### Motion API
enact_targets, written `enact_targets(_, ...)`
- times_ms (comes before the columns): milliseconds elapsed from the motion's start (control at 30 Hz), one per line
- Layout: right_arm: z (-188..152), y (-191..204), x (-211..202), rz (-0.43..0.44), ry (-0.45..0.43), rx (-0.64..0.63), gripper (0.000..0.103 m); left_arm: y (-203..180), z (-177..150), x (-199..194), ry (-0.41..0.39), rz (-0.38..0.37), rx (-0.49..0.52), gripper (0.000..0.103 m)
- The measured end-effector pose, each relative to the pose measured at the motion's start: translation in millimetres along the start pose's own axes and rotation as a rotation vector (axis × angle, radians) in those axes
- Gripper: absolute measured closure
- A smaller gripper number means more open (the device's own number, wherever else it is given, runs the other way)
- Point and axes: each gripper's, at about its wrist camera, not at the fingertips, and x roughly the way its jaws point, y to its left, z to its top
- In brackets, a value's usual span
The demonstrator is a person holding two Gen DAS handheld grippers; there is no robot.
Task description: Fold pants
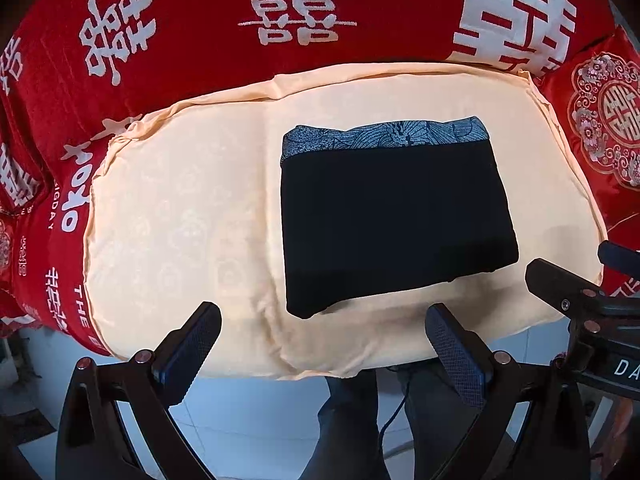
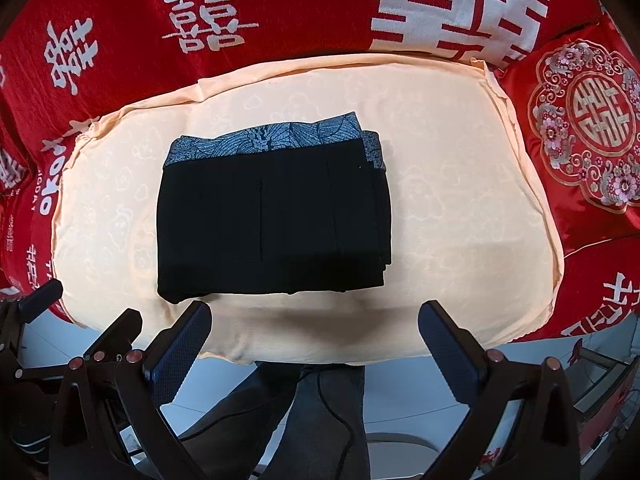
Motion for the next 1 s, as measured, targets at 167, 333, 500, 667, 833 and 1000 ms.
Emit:
enact_targets(167, 1.1, 0.0, 0.0, -0.002, 0.001, -0.002, 0.0, -0.6, 0.3, -0.1, 0.001, -0.001, -0.002, 0.001)
enact_targets(333, 1.1, 0.1, 0.7, -0.001, 0.001, -0.01, 0.0, -0.1, -0.2, 1.5, 0.004, 0.002, 0.007, 0.001)
enact_targets(500, 1.7, 1.4, 1.4, -0.004, 0.002, -0.016, 0.0, 0.0, 0.0, 1.5, 0.002, 0.002, 0.008, 0.001)
enact_targets(667, 1.0, 2.5, 1.6, -0.005, 0.004, -0.019, 0.0, -1.6, 0.2, 1.9, -0.001, 0.011, 0.016, 0.001)
enact_targets(833, 0.7, 3.2, 1.5, -0.005, 0.004, -0.019, 0.0, -2.3, -0.5, 1.2, -0.002, 0.014, 0.024, 0.001)
enact_targets(1000, 0.5, 4.2, 1.8, -0.005, 0.005, -0.028, 0.0, -2.2, -1.5, 1.9, -0.001, 0.017, 0.026, 0.001)
